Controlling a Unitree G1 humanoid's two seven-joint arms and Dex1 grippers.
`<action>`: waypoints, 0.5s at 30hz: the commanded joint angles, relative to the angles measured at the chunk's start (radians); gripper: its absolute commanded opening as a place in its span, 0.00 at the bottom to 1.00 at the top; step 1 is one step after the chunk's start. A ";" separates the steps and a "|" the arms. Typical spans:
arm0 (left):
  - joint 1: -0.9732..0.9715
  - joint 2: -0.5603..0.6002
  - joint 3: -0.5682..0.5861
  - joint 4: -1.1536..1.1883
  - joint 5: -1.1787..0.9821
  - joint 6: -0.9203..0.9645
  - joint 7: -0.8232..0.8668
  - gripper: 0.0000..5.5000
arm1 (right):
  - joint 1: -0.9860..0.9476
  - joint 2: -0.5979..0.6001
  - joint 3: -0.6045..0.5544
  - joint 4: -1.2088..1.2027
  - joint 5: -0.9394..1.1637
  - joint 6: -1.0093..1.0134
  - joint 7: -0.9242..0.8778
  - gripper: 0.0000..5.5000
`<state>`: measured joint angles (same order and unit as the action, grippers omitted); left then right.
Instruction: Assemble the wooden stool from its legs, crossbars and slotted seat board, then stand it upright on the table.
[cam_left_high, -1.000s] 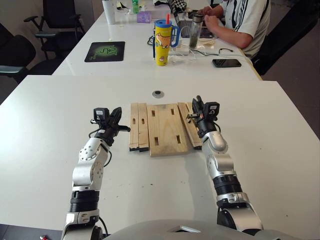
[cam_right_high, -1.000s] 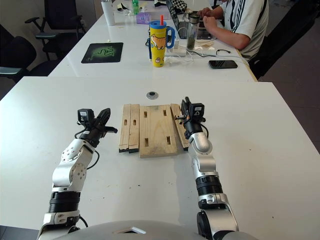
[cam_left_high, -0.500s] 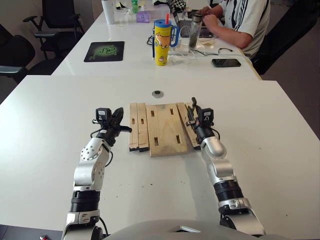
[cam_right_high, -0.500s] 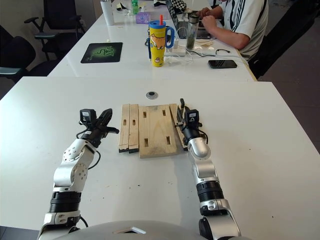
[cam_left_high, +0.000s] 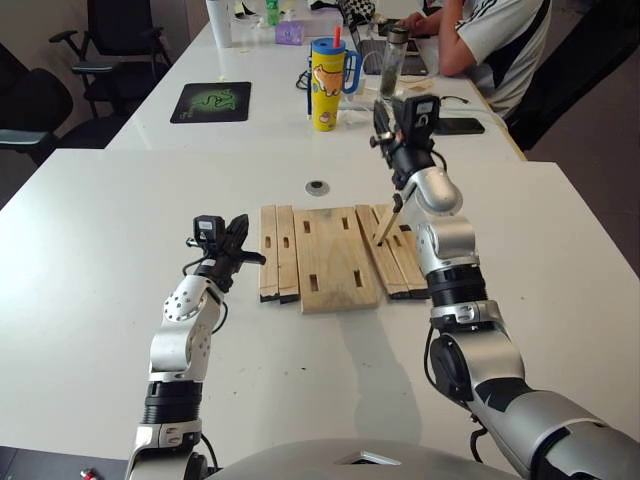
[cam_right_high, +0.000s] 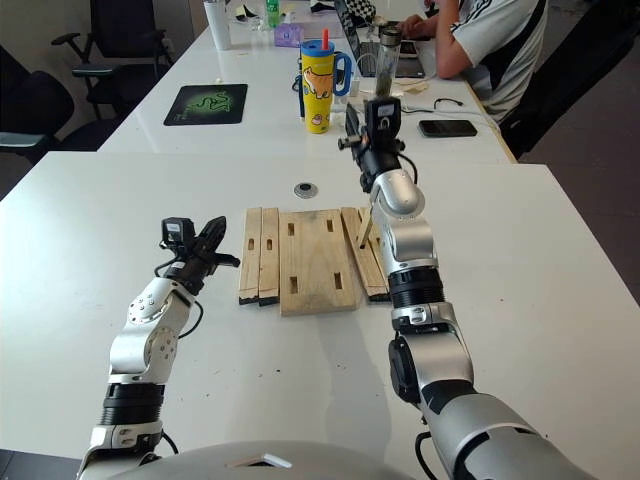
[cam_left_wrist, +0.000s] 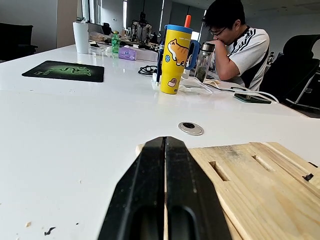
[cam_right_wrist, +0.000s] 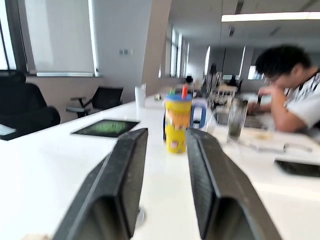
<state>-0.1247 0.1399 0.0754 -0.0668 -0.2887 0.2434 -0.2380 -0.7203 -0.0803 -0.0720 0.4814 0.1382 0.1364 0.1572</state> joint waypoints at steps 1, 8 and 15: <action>-0.004 -0.004 -0.005 0.000 0.012 0.002 0.004 0.00 | 0.088 0.028 -0.012 0.044 0.051 0.110 0.040 0.25; -0.008 -0.003 -0.008 0.004 0.015 0.003 0.000 0.00 | 0.084 0.038 -0.032 -0.044 0.068 0.035 0.026 0.25; -0.003 -0.005 -0.002 -0.006 0.020 0.002 0.002 0.00 | 0.024 0.022 -0.083 -0.326 0.016 -0.178 -0.102 0.25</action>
<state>-0.1253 0.1333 0.0739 -0.0663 -0.2735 0.2426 -0.2386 -0.6509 -0.0400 -0.1397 0.2590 0.1642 -0.0210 0.0858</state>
